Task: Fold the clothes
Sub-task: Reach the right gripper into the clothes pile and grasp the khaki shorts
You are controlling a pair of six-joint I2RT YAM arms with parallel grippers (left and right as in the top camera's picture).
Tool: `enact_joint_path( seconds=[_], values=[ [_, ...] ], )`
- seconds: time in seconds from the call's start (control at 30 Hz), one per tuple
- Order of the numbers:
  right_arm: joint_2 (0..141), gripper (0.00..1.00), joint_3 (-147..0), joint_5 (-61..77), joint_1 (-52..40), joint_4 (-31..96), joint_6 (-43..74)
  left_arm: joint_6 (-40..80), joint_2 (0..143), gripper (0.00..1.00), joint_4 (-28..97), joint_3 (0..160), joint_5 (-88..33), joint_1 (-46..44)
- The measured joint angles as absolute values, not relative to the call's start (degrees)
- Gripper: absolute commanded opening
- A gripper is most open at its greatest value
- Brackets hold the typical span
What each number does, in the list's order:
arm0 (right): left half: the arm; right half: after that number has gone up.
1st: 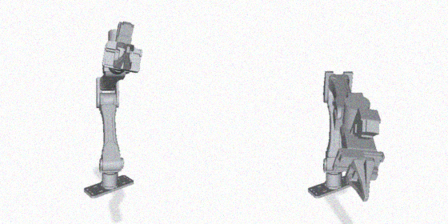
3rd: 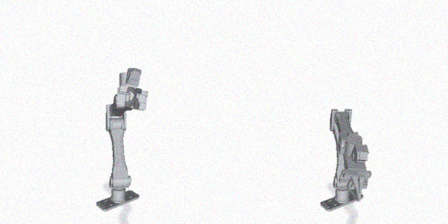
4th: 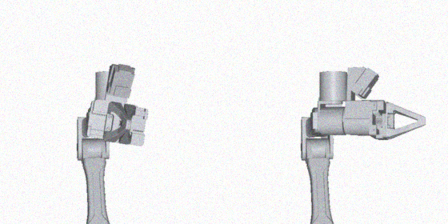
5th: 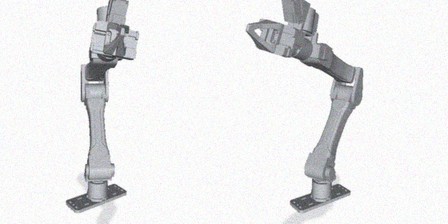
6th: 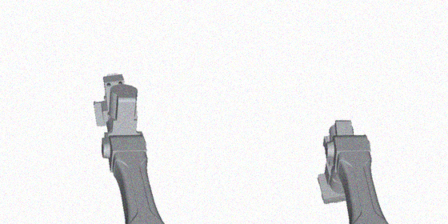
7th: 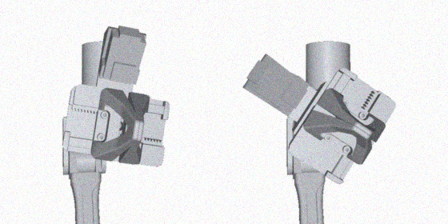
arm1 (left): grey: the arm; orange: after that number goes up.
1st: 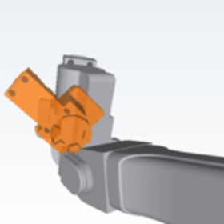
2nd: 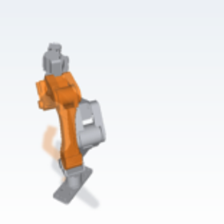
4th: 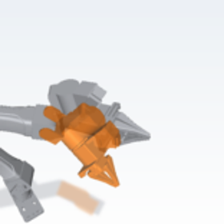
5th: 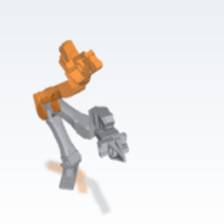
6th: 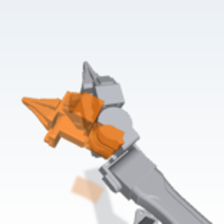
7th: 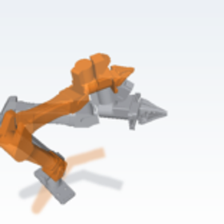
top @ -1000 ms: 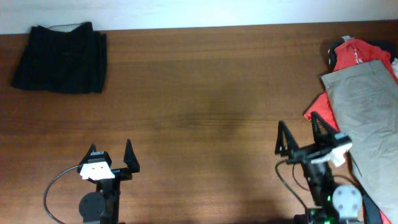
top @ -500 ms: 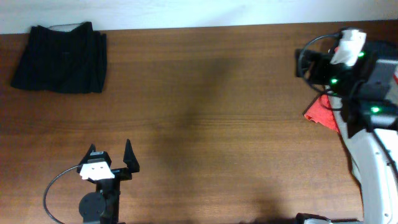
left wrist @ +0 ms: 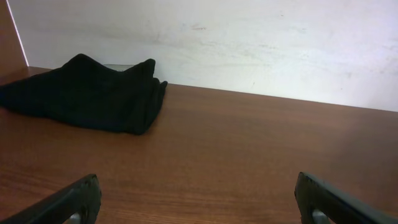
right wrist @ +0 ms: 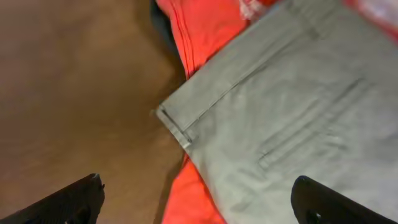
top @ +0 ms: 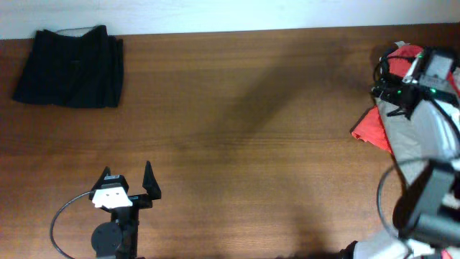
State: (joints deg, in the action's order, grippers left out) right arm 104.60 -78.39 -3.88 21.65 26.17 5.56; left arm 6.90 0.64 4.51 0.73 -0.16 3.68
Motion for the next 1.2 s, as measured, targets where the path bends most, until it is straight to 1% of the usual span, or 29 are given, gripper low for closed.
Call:
enact_joint_path(
  seconds=[0.07,0.17,0.27,0.37,0.47,0.57,0.8,0.87,0.9,0.97,1.03,1.1,1.17,1.2],
  values=[
    [110.5,0.96,-83.44,-4.34,21.58,27.05,5.54,6.9,0.64,0.99,4.51,0.73,-0.16,3.68],
    [118.04,0.96,-95.61,-5.96,21.21,31.64,2.74,6.9,0.62,0.99,4.51,0.73,-0.16,3.68],
    [122.63,0.94,-100.95,-10.85,19.38,32.86,-0.6,6.9,0.62,0.99,4.51,0.73,-0.16,3.68],
    [125.34,0.89,-101.06,-15.88,16.25,32.91,-2.46,6.87,0.62,0.99,4.51,0.73,-0.16,3.68],
    [129.29,0.88,-101.06,-18.68,14.11,32.84,-3.46,6.87,0.62,0.99,4.51,0.73,-0.16,3.68],
    [131.41,0.79,-101.06,-20.73,14.17,32.86,-3.62,6.9,0.62,0.99,4.51,0.73,-0.16,3.68],
    [132.51,0.79,-101.14,-21.67,14.22,32.91,-4.71,6.9,0.62,0.99,4.51,0.73,-0.16,3.68],
    [133.32,0.61,-101.54,-23.14,14.2,33.17,-4.78,6.9,0.62,0.99,4.51,0.73,-0.16,3.68],
    [133.36,0.57,-101.58,-23.62,14.2,33.19,-4.6,6.87,0.62,0.99,4.51,0.73,-0.16,3.68],
    [133.84,0.38,-101.58,-25.3,14.2,33.26,-4.89,6.87,0.62,0.99,4.51,0.73,-0.16,3.68],
    [133.95,0.23,-101.58,-26.09,14.2,33.45,-4.91,6.9,0.62,0.99,4.51,0.73,-0.16,3.68],
    [134.02,0.17,-101.58,-26.57,14.2,34.13,-5.02,6.87,0.62,0.99,4.51,0.73,-0.16,3.68],
    [134.1,0.04,-102.26,-26.81,14.2,35.24,-4.54,6.9,0.62,0.99,4.51,0.73,-0.16,3.68],
    [134.1,0.04,-103.02,-26.94,14.2,36.38,-3.95,6.87,0.62,0.99,4.51,0.73,-0.16,3.68]
  ],
)
